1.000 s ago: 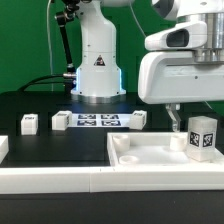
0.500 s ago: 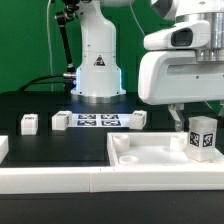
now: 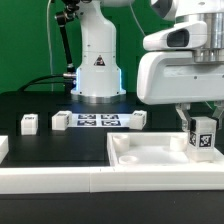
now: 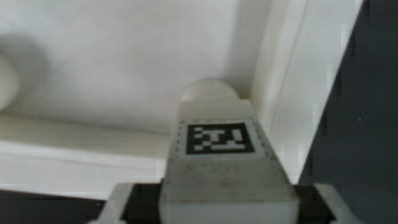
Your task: Assemble square table
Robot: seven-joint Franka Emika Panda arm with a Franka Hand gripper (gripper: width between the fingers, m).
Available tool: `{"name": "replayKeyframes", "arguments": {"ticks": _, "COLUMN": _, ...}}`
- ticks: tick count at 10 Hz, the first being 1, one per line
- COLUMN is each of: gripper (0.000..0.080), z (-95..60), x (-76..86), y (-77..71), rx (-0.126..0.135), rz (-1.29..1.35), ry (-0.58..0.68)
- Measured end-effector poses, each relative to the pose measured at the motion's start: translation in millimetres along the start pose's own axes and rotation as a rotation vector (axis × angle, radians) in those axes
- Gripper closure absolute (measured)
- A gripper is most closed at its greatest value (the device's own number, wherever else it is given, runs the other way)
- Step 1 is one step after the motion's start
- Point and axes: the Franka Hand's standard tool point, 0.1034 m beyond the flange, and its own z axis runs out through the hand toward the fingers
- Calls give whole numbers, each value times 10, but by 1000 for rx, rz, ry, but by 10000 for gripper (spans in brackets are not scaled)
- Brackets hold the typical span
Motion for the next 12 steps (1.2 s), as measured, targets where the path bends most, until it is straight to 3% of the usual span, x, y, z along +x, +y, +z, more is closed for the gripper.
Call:
{"name": "replayKeyframes", "arguments": {"ticks": 5, "gripper": 509, "z": 4, "x": -1, "y": 1, "rx": 1, "rz": 297, "ry": 0}}
{"name": "replayKeyframes", "arguments": {"ticks": 12, "gripper": 509, "z": 12, "x": -18, "y": -7, "rx": 2, "rz": 1081, "ry": 22}}
